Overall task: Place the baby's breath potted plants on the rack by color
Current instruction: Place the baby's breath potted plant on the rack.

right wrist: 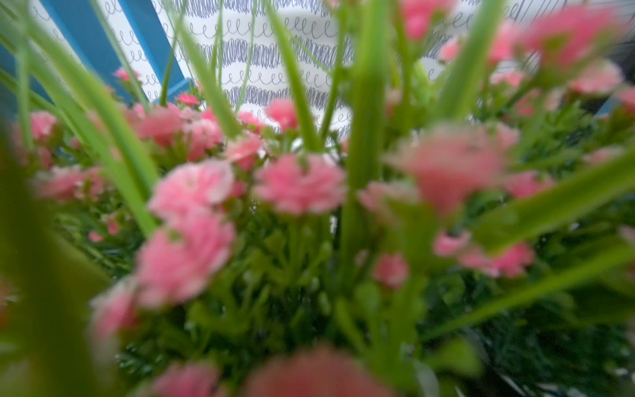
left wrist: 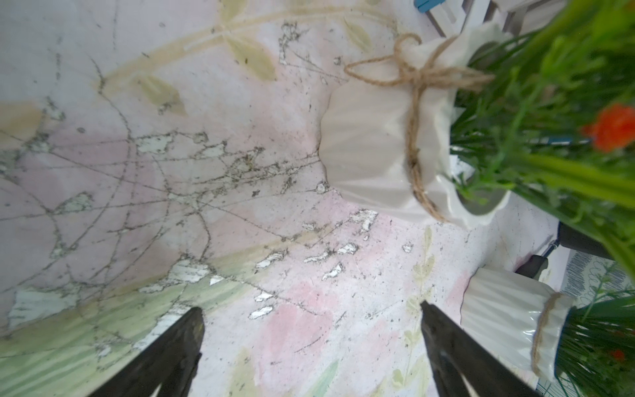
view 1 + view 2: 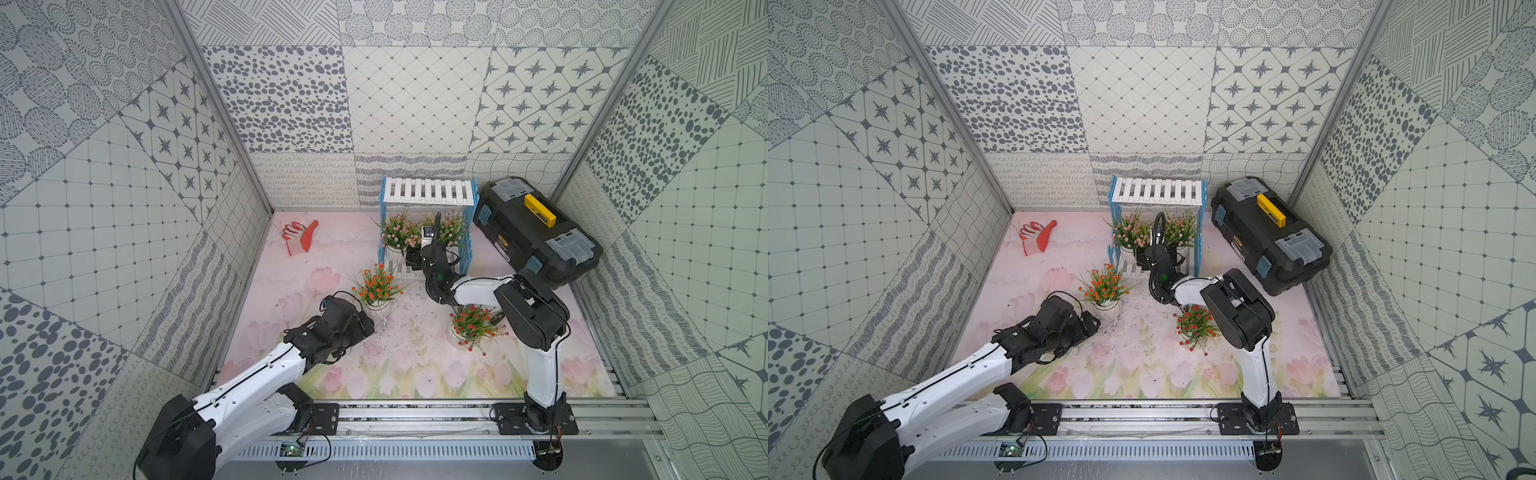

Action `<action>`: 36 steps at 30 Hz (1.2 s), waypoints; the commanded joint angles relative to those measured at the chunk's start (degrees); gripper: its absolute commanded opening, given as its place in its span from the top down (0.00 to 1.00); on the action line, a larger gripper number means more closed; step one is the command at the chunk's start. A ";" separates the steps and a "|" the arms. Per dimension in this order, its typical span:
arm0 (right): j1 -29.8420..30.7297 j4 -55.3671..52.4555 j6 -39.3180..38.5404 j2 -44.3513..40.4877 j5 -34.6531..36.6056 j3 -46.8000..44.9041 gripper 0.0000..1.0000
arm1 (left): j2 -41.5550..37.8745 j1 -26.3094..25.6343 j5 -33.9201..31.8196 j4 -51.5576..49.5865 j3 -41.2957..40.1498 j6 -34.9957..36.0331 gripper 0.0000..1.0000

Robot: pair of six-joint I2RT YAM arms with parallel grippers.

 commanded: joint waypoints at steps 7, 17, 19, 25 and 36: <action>0.61 -0.02 2.81 -1.23 0.19 -1.64 0.02 | -0.98 -0.54 -1.42 1.09 -0.73 0.50 0.01; 0.63 -2.68 1.60 -6.27 -2.17 -4.38 0.02 | -1.09 -0.53 -1.41 0.83 -0.58 0.82 0.01; 0.65 -3.78 1.49 -7.44 -3.74 -4.82 0.02 | -1.29 -0.53 -1.47 0.50 -0.52 0.90 0.01; 0.56 -5.53 1.74 -9.67 -8.07 -6.74 0.02 | -1.81 -0.52 -2.05 -0.23 -0.45 0.94 0.01; 0.17 -7.78 2.10 -12.19 -15.08 -7.32 0.02 | -1.71 -0.53 -2.09 -0.61 -0.46 1.07 0.01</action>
